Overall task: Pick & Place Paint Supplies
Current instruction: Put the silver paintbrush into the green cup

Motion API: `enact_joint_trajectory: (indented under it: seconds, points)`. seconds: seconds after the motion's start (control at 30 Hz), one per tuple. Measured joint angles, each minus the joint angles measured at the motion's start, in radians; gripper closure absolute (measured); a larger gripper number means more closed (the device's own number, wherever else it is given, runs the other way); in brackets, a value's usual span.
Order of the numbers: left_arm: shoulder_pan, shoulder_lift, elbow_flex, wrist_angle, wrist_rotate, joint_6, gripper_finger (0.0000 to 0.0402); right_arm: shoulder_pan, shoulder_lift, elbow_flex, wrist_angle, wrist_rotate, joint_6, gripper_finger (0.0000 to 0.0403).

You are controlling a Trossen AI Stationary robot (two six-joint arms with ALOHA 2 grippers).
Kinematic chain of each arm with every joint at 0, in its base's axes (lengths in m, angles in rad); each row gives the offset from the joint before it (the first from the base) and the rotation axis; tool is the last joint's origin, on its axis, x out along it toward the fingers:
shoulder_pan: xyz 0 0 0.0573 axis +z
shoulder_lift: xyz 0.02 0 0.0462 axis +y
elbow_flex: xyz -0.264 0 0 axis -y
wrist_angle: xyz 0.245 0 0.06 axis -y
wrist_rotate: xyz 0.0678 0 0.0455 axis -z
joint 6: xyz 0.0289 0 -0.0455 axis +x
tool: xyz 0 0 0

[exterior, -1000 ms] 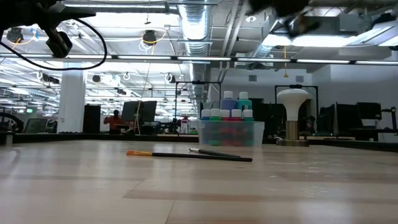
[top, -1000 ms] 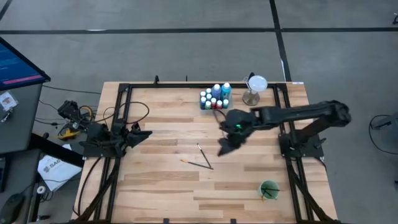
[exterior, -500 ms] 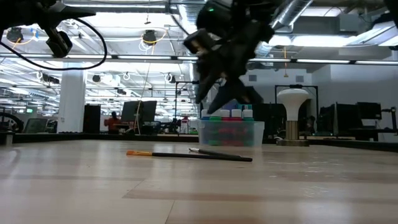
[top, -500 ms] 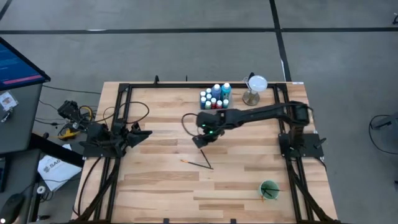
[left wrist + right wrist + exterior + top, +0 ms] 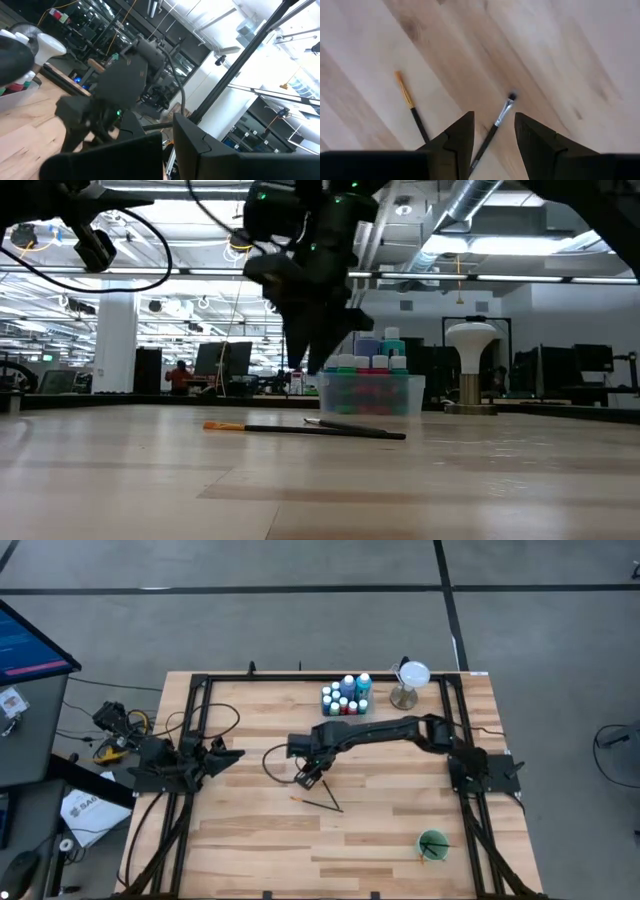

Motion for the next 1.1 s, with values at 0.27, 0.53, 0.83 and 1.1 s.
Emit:
enact_joint_trajectory:
  seconds: [0.27, 0.53, 0.83, 1.1]
  points:
    - [0.0, 0.0, 0.0, 0.0, 0.0, 0.0, 0.04, -0.003, 0.055, 0.018, -0.029, 0.03, 0.014, 0.0267]
    - [0.0, 0.0, 0.0, -0.001, 0.0, 0.0, 0.04, -0.021, 0.055, 0.014, -0.038, 0.068, 0.034, 0.0267]
    - [0.0, 0.0, 0.0, -0.001, 0.0, 0.0, 0.04, 0.002, 0.055, 0.008, -0.017, 0.12, 0.041, 0.0267]
    - [0.0, 0.0, 0.0, -0.001, 0.0, 0.0, 0.04, 0.009, 0.102, 0.003, -0.024, 0.093, 0.05, 0.0267]
